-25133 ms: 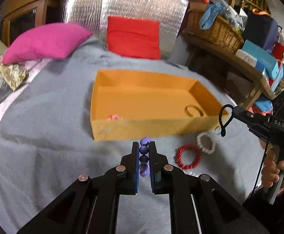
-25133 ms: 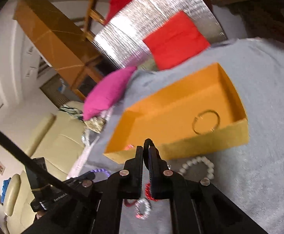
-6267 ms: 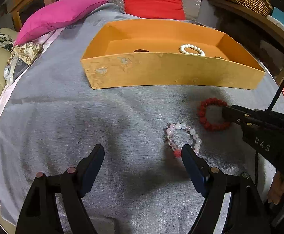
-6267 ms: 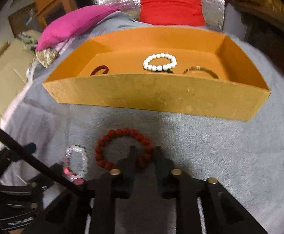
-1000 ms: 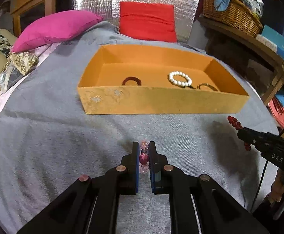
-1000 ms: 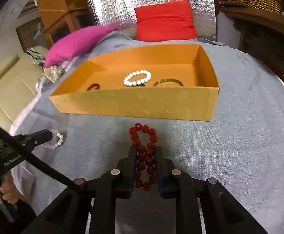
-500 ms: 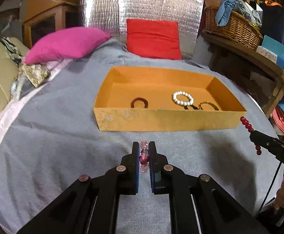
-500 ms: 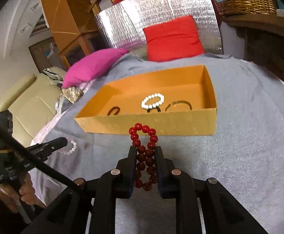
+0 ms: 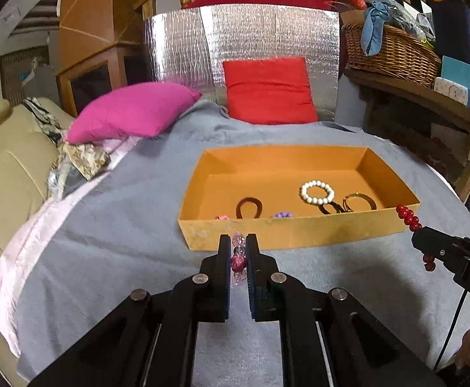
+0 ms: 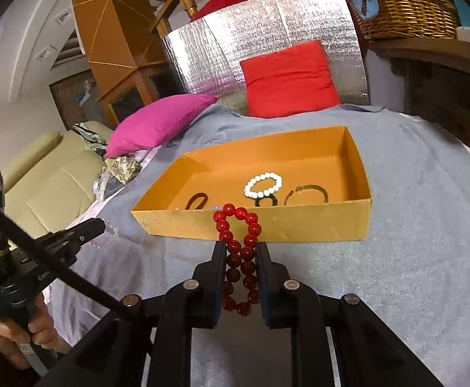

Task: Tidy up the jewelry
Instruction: 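Carry both bracelets over the orange box and open both tools to drop them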

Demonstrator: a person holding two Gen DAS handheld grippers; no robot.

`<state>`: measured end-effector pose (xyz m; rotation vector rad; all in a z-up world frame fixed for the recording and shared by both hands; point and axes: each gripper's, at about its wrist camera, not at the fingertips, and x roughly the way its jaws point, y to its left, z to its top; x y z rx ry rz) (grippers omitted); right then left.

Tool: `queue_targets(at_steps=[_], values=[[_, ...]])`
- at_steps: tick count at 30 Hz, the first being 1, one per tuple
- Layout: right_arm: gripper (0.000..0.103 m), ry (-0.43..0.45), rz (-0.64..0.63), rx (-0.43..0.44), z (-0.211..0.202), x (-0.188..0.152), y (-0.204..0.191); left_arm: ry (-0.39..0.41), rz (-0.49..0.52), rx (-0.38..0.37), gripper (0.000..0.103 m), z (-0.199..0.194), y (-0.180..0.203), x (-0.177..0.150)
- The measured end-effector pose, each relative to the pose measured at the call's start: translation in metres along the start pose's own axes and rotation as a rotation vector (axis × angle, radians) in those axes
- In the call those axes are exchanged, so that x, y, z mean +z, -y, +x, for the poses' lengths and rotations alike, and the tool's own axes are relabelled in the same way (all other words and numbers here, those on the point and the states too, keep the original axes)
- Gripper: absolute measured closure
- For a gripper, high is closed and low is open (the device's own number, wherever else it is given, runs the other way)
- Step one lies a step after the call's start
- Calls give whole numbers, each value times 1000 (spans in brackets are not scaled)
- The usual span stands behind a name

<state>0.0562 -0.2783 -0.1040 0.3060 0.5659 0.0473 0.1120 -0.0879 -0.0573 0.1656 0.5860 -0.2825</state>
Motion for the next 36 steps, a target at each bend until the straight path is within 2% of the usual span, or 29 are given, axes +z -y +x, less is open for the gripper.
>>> queue_targets(at_steps=[17, 20, 24, 27, 30, 36], values=[[83, 50, 8, 46, 0, 15, -16, 16, 38, 45, 94, -1, 1, 11], [83, 85, 20, 35, -3, 31, -9, 30, 46, 35, 94, -1, 1, 27], [83, 117, 85, 44, 2, 68, 7, 59, 49, 23, 94, 13, 1, 64], [83, 99, 100, 10, 24, 99, 15, 41, 10, -12, 94, 41, -4, 94], [83, 25, 157, -7, 60, 124, 31, -1, 4, -28, 94, 81, 0, 113], [83, -151, 239, -73, 133, 137, 67, -164, -43, -107, 94, 161, 9, 118]])
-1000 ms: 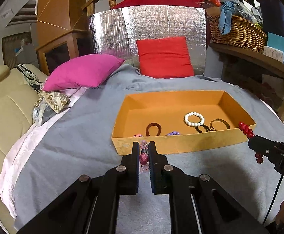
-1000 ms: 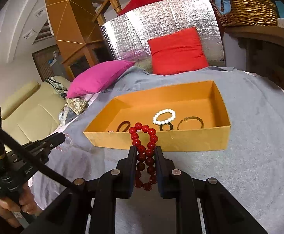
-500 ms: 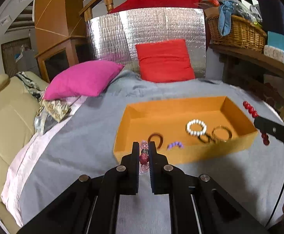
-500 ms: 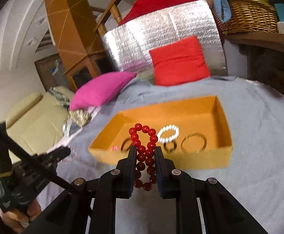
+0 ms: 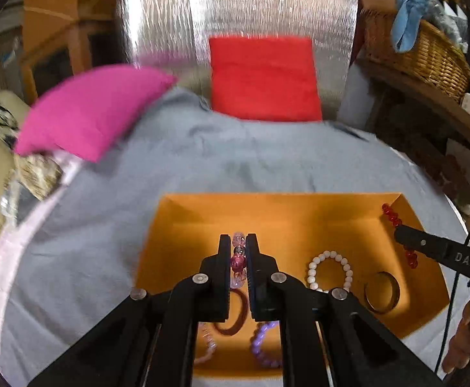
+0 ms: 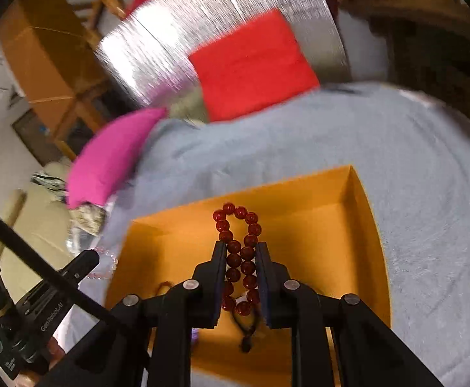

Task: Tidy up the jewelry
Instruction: 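Carry both bracelets over the orange box and open both tools to drop them, then withdraw both tools up and away from the orange box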

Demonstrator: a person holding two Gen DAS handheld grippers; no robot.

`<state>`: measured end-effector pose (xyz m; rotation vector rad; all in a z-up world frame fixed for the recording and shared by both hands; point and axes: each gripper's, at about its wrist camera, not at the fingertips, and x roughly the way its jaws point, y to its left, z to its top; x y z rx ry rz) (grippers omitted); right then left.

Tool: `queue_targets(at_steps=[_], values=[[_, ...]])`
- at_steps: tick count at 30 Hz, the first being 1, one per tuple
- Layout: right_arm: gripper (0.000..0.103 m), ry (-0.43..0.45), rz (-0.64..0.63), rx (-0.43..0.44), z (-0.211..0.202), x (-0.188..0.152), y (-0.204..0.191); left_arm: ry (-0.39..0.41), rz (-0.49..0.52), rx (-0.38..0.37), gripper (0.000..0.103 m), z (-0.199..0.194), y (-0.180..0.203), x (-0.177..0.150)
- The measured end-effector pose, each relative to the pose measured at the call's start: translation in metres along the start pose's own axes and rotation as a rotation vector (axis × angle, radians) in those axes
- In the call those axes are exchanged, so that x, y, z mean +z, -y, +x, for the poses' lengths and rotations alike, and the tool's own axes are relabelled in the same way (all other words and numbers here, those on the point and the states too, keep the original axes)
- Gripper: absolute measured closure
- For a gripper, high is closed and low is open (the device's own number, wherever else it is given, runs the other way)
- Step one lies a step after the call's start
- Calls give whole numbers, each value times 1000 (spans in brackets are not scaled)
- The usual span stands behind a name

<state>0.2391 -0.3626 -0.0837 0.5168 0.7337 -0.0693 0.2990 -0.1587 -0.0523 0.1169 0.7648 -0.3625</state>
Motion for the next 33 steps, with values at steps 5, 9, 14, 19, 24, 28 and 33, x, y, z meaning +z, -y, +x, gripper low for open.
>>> queue_targets(at_steps=[5, 9, 14, 19, 24, 28, 33], values=[[83, -75, 39, -76, 36, 5, 12, -84, 53, 23, 94, 39, 15, -2], [81, -107, 66, -108, 55, 5, 17, -190, 97, 29, 94, 68, 24, -15], [77, -105, 79, -161, 63, 10, 21, -233, 118, 76, 62, 71, 23, -18], [54, -33, 41, -136, 37, 12, 8, -114, 103, 124, 45, 17, 22, -10], [54, 34, -70, -121, -18, 1, -18, 31, 94, 220, 21, -59, 16, -14], [43, 105, -182, -140, -76, -20, -47, 104, 92, 228, 21, -117, 14, -25], [42, 189, -256, -147, -134, -57, -81, 202, 63, 221, 21, -175, 8, -40]])
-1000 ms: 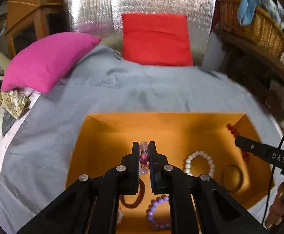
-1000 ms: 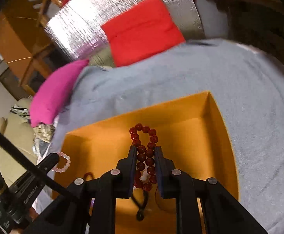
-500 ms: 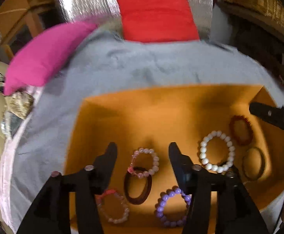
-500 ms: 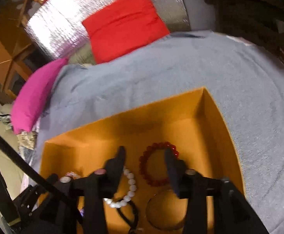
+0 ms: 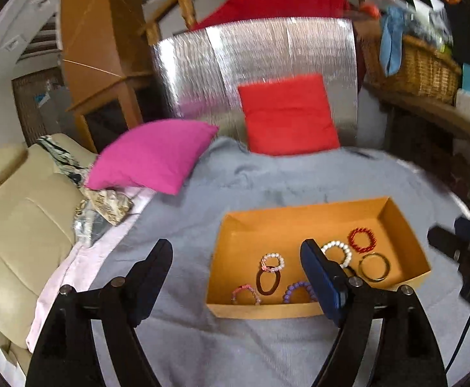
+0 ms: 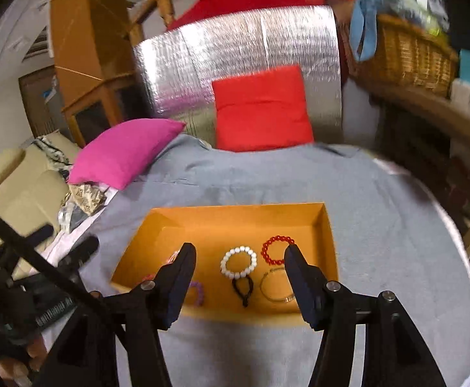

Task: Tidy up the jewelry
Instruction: 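Withdraw both tools up and away from the orange box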

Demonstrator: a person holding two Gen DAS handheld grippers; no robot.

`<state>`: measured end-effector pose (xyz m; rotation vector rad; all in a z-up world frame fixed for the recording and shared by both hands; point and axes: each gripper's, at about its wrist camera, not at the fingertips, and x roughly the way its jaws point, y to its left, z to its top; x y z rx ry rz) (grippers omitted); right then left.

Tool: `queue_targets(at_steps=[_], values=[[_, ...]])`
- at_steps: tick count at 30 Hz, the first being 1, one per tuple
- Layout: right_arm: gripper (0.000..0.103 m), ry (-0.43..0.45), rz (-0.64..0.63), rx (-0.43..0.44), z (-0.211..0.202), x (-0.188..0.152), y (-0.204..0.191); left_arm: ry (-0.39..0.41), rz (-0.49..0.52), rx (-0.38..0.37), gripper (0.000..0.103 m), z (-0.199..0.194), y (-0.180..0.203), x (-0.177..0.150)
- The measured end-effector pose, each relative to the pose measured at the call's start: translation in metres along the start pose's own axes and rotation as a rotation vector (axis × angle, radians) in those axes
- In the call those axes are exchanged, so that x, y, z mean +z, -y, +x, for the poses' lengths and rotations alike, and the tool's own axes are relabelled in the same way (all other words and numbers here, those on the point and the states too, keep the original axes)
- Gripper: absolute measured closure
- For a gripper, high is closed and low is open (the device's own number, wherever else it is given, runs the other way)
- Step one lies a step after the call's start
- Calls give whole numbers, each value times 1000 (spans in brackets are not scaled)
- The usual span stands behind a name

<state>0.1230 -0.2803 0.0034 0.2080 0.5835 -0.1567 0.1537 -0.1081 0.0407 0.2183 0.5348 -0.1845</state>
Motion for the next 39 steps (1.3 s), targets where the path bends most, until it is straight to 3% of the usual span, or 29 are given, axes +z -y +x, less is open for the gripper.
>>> queue_targets(at_steps=[5, 8, 21, 39], values=[[41, 31, 14, -20, -38, -24, -5, 40, -36, 11, 18, -27, -13, -12], [38, 23, 16, -33, -41, -30, -5, 36, -40, 32, 18, -26, -17, -18], [38, 12, 40, -43, -2, -33, -2, 9, -11, 12, 18, 5, -6, -23], [38, 41, 29, -41, 5, -39, -8, -6, -14, 11, 18, 15, -2, -25]])
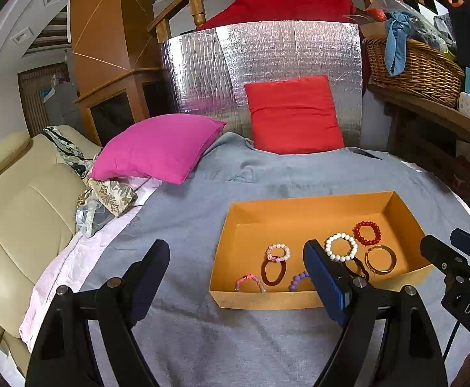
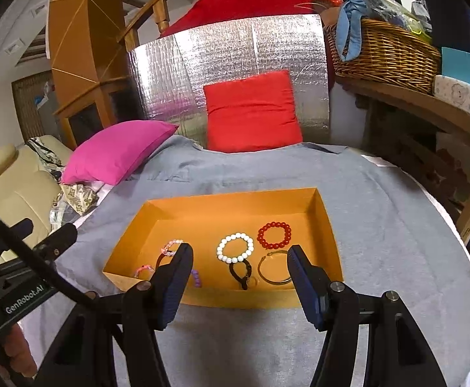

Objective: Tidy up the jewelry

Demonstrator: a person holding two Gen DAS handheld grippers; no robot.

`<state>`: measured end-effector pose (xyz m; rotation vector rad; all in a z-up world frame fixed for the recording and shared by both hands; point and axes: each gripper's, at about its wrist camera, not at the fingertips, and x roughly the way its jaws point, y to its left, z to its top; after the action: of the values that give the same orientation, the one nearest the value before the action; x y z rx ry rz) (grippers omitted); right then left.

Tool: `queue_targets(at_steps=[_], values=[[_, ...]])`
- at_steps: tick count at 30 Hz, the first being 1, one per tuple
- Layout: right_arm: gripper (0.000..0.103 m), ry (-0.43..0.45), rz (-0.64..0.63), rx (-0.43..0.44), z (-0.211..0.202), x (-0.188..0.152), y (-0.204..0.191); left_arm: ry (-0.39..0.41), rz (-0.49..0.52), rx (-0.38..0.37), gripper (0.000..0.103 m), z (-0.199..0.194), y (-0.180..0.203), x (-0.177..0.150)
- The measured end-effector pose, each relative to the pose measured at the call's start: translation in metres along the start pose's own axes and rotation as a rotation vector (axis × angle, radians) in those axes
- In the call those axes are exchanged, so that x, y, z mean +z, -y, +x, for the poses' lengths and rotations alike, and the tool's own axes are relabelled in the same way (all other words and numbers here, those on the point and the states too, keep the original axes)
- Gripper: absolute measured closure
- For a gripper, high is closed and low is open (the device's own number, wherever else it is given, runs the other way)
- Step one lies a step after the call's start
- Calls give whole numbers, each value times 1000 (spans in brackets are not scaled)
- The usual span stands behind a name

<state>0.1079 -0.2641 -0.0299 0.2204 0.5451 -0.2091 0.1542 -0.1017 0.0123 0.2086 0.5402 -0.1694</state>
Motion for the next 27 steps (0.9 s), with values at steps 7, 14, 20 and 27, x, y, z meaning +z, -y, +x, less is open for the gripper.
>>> queue_targets(at_steps=[7, 14, 20, 27], values=[[38, -5, -8, 9, 3, -1, -7, 0, 3, 6, 18, 0, -2, 0], [38, -8, -6, 9, 7, -1, -7, -8, 2, 10, 18, 3, -4, -1], [38, -30, -11, 12, 13, -3, -9, -10, 9, 11, 18, 5, -3, -2], [38, -41, -4, 1, 17, -4, -5, -20, 5, 14, 18, 9, -3, -2]])
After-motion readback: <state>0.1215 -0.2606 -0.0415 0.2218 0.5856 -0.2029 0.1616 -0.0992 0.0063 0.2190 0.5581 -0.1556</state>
